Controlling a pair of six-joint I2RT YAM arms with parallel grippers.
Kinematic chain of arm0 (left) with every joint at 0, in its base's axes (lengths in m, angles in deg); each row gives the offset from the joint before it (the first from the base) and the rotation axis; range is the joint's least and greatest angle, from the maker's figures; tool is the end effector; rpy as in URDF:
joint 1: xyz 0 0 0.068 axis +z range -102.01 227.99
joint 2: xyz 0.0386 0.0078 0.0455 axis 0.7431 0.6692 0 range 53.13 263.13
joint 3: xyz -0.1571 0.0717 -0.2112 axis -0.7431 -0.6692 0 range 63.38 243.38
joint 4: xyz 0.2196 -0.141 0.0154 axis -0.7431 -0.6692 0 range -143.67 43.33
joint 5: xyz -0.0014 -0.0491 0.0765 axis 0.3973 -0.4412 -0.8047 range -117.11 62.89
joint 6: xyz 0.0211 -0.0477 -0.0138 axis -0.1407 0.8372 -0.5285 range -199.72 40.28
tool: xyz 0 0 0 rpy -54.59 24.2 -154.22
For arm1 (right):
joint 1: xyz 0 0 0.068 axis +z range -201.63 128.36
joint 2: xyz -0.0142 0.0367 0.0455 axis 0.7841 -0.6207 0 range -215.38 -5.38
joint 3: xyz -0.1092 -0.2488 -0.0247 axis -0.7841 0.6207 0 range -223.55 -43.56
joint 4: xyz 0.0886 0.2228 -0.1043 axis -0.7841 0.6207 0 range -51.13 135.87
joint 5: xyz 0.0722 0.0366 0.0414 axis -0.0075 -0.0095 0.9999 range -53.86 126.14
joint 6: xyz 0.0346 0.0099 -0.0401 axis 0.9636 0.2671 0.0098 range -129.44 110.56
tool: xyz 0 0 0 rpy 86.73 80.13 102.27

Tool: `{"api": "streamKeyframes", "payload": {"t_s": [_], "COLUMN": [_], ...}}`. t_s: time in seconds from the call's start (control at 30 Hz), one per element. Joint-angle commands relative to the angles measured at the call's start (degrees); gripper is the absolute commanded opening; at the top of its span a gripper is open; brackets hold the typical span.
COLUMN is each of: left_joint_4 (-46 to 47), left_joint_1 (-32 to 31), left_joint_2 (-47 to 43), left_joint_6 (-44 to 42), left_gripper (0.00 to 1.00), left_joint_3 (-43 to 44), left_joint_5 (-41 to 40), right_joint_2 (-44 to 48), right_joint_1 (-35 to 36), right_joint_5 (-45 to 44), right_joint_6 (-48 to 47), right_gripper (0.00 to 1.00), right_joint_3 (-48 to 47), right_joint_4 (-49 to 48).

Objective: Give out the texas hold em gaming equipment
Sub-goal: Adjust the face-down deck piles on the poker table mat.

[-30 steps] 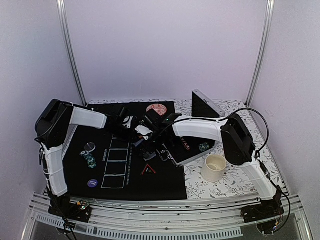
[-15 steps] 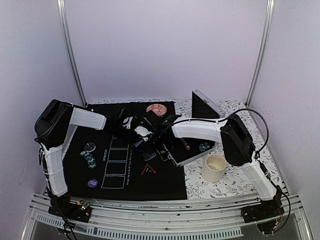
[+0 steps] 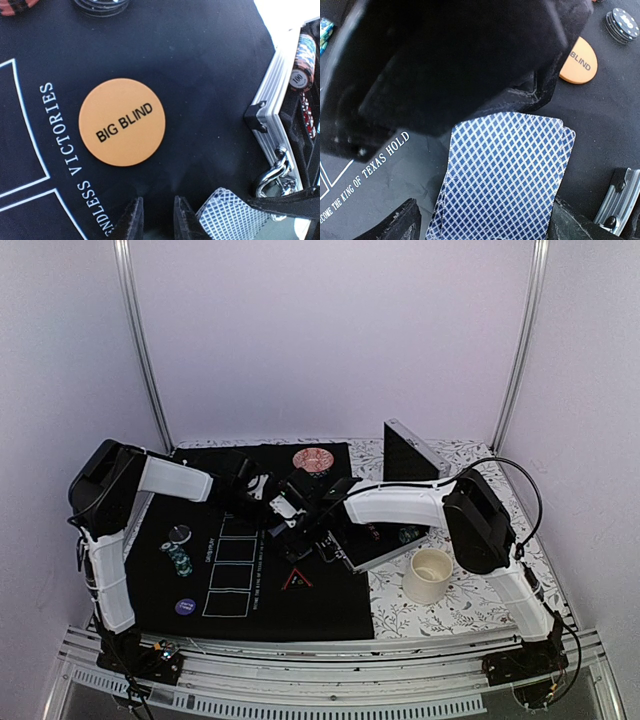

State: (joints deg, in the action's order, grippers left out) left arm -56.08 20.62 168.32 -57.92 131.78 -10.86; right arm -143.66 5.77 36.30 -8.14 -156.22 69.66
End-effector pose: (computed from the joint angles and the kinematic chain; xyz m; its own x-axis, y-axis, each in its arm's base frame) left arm 0.3542 -0.1945 0.1249 -0.9004 0.0649 -0.4301 0.2643 0.8670 -0.4225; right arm 0.2825 0.4421 0.1460 -0.4678 -0.6894 -0.5531 -0.8329 0.5533 0.0149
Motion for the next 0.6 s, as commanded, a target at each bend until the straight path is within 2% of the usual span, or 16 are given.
{"api": "streamKeyframes", "payload": {"t_s": [0.0, 0.17, 0.43, 0.57], "left_joint_4": [-0.03, -0.45, 0.60, 1.81], "left_joint_1": [-2.86, -3.07, -3.60, -3.64], "left_joint_2": [-1.99, -2.96, -3.93, -4.31], "left_joint_6": [-2.27, -3.26, -3.11, -2.67], "left_gripper": [0.24, 0.24, 0.24, 0.24], "left_joint_3": [-1.05, -1.12, -2.63, -3.38], "left_joint_5": [3.42, 4.08, 6.59, 6.65], "right_joint_2": [0.60, 0.40, 3.08, 3.10], "right_joint_1": [0.94, 0.99, 1.30, 1.24], "right_joint_5": [-1.77, -1.51, -2.36, -3.67], "right_joint_6": [1.51, 2.33, 4.27, 4.89], "right_gripper": [0.86, 0.79, 0.78, 0.82], "right_joint_3": [1.92, 2.48, 7.10, 8.04], "right_joint_4": [1.46, 1.82, -0.53, -1.52]}}
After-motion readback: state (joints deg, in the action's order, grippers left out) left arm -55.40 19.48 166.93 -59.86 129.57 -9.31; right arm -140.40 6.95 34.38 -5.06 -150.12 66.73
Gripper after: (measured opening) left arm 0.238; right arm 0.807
